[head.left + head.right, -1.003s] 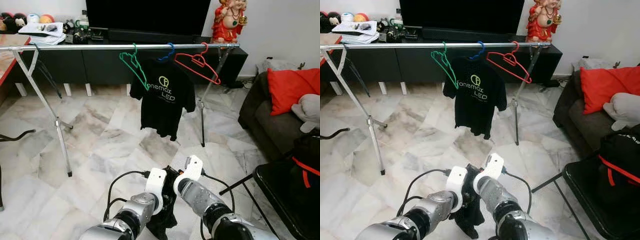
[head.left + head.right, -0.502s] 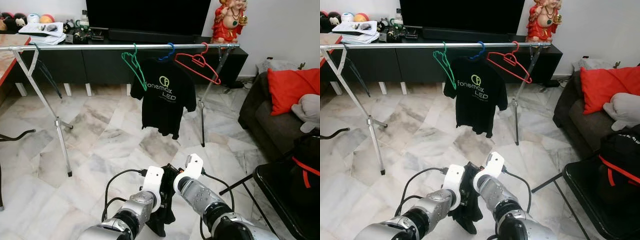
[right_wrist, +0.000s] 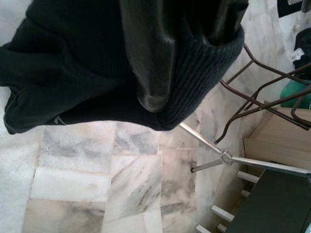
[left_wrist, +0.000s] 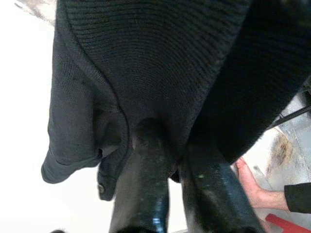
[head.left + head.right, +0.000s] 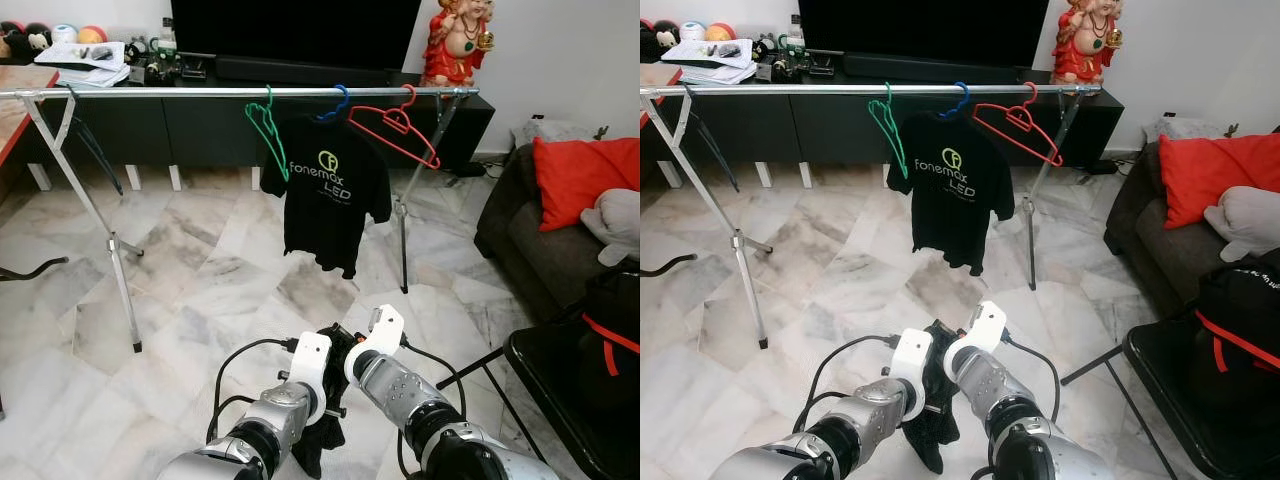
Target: Hang hanger
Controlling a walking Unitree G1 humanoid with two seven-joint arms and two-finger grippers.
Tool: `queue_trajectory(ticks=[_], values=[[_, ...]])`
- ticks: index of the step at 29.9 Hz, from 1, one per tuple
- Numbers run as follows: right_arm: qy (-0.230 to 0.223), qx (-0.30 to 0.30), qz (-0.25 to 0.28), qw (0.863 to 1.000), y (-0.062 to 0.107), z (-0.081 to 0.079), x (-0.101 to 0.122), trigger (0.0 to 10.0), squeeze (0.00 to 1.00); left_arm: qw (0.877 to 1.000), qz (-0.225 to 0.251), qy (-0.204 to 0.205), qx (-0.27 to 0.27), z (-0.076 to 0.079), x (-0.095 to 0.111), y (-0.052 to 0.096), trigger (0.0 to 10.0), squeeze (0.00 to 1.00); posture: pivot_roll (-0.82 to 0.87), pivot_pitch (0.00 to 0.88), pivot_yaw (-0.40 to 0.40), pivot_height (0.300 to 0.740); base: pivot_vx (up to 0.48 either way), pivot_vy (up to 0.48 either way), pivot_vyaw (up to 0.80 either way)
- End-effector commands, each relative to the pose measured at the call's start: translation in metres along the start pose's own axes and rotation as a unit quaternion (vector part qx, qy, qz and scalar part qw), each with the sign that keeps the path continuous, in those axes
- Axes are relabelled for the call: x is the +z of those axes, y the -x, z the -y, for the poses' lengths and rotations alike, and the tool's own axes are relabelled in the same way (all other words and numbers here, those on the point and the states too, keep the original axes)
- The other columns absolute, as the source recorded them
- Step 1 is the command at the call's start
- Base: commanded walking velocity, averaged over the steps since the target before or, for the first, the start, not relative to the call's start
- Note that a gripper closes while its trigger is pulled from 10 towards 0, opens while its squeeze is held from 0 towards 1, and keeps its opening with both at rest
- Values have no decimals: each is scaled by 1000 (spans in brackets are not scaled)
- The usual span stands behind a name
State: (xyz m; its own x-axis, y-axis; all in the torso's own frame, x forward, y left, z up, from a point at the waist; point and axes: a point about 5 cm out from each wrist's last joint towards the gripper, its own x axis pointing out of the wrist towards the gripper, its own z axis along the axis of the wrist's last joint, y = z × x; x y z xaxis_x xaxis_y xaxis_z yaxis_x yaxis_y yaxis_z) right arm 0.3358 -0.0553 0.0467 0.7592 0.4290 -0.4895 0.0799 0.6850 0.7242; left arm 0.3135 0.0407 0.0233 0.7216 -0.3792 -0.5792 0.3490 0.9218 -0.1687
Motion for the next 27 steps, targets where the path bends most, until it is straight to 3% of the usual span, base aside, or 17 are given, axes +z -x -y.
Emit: queue_trajectory(ticks=[1,15,22,23,24,27], values=[[-2,15,15,1000,-1,-8,10,10000,0,1000,4,-3,-16,11,4,-2,0,0,68,52,-165,740,0,0,0],[4,18,12,1000,0,-8,9,10000,0,1000,6,-6,1,6,5,-1,0,0,66,58,-166,740,0,0,0],[75,-10,12,997,1,0,8,10000,0,1000,6,-10,12,3,5,-1,0,0,67,59,-166,740,0,0,0],[80,-22,9,996,1,4,7,10000,51,1000,7,-9,14,2,5,-1,0,0,67,59,-166,740,0,0,0],[85,-41,7,996,2,10,6,10000,1000,1000,7,-7,18,1,5,-1,0,0,66,59,-166,740,0,0,0],[86,-50,8,995,3,12,6,10000,1000,1000,7,-6,21,1,5,-1,0,0,66,59,-166,740,0,0,0]])
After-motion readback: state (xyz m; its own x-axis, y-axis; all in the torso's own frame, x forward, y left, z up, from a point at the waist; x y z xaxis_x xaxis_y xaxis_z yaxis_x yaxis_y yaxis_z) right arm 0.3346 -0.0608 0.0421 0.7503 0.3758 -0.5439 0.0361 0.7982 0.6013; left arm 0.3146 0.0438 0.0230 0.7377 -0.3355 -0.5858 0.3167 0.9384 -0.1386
